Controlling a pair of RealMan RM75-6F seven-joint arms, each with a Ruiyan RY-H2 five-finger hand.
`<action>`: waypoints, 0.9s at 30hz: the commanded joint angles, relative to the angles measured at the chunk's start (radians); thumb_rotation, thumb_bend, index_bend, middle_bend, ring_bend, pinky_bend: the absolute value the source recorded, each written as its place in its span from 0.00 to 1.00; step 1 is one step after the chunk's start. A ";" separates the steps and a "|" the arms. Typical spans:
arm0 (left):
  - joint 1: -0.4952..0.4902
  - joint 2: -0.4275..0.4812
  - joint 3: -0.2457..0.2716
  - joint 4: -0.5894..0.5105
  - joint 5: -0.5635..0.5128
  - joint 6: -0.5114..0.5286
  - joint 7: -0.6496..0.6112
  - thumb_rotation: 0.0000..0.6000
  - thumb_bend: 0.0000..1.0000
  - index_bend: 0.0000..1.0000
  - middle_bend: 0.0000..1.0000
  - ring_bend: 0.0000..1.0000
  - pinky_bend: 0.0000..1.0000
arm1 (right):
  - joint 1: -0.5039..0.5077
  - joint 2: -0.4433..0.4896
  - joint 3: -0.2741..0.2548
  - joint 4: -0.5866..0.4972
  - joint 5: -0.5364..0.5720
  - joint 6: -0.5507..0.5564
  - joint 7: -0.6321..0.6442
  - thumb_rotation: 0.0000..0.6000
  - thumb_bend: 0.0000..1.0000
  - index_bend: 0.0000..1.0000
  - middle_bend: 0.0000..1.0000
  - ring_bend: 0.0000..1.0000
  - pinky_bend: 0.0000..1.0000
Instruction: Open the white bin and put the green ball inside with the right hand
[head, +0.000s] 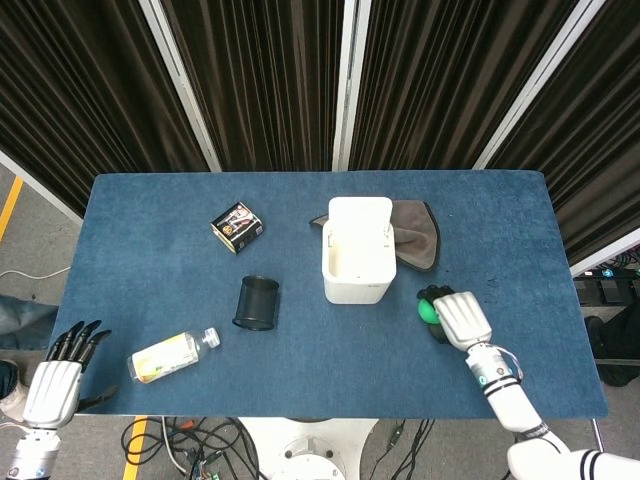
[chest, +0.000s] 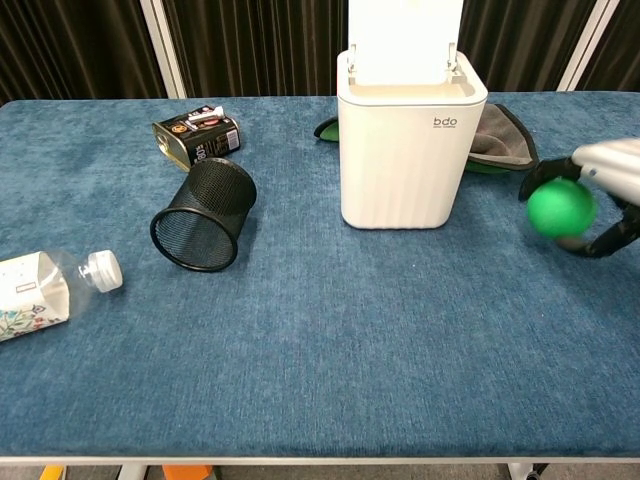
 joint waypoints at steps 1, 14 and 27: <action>0.000 0.001 -0.001 0.001 0.000 0.001 -0.002 1.00 0.10 0.19 0.10 0.03 0.14 | -0.034 0.057 0.010 -0.066 -0.079 0.094 0.037 1.00 0.38 0.70 0.60 0.53 0.81; 0.000 0.008 -0.004 -0.002 0.002 0.009 -0.012 1.00 0.10 0.19 0.10 0.03 0.14 | 0.058 0.136 0.176 -0.259 -0.138 0.145 -0.030 1.00 0.38 0.71 0.61 0.53 0.81; 0.008 0.007 -0.009 0.025 -0.016 0.010 -0.047 1.00 0.10 0.19 0.10 0.03 0.14 | 0.210 0.048 0.262 -0.263 0.045 0.018 -0.130 1.00 0.00 0.00 0.01 0.00 0.00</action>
